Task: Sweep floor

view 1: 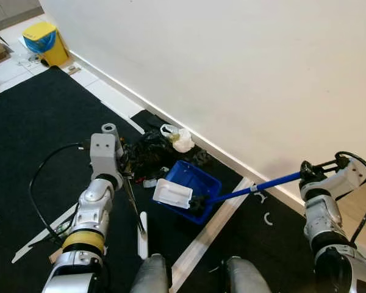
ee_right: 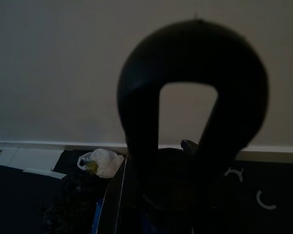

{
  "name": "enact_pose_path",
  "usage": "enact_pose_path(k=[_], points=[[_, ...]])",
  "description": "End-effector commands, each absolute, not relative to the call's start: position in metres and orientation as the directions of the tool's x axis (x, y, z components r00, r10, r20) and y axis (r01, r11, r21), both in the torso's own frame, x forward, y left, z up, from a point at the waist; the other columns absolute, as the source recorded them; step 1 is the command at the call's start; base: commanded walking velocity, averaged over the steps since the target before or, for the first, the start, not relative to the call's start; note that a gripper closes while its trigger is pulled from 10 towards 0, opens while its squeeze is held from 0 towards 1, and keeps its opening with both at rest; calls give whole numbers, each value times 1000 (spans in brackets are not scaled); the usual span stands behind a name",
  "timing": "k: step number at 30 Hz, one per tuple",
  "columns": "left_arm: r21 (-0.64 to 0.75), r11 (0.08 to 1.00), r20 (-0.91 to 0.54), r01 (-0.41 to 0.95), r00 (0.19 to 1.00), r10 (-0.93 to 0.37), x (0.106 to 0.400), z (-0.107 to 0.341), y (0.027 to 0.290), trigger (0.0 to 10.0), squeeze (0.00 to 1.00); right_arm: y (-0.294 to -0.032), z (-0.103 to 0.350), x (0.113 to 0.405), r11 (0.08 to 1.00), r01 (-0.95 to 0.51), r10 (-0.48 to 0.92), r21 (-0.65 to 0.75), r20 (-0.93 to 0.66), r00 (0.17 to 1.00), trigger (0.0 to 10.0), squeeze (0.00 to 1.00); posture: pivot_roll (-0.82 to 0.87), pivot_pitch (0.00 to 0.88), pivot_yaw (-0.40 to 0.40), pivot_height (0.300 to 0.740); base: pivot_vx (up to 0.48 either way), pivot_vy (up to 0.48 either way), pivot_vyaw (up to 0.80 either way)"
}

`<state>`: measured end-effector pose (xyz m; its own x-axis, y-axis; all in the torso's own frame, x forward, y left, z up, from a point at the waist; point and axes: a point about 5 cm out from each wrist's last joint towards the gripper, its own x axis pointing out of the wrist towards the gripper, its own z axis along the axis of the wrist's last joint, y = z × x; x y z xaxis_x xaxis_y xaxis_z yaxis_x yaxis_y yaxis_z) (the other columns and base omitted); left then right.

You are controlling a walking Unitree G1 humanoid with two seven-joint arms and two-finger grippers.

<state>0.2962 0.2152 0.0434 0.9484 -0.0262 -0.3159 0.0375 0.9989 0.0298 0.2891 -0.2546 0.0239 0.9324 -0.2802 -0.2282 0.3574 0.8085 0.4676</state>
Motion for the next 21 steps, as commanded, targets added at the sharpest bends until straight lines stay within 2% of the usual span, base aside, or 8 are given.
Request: enact_pose_path(k=[1, 3, 16, 21], points=[[24, 999, -316, 44, 948, -34, 294, 39, 209, 10000, 0, -253, 37, 299, 822, 325, -279, 468, -166, 946, 10000, 0, 97, 0, -14, 740, 0, 0, 0], [15, 998, -318, 57, 947, -49, 293, 37, 204, 10000, 0, -248, 37, 300, 851, 292, -242, 437, -168, 956, 10000, 0, 96, 0, -20, 740, 0, 0, 0], [-22, 997, -308, 72, 948, -76, 294, 35, 192, 10000, 0, -236, 31, 299, 874, 241, -178, 423, -184, 967, 10000, 0, 81, 0, -28, 740, 0, 0, 0], [-27, 997, -306, 76, 949, -81, 295, 35, 189, 10000, 0, -236, 31, 299, 874, 239, -174, 423, -187, 967, 10000, 0, 78, 0, -29, 740, 0, 0, -800]])
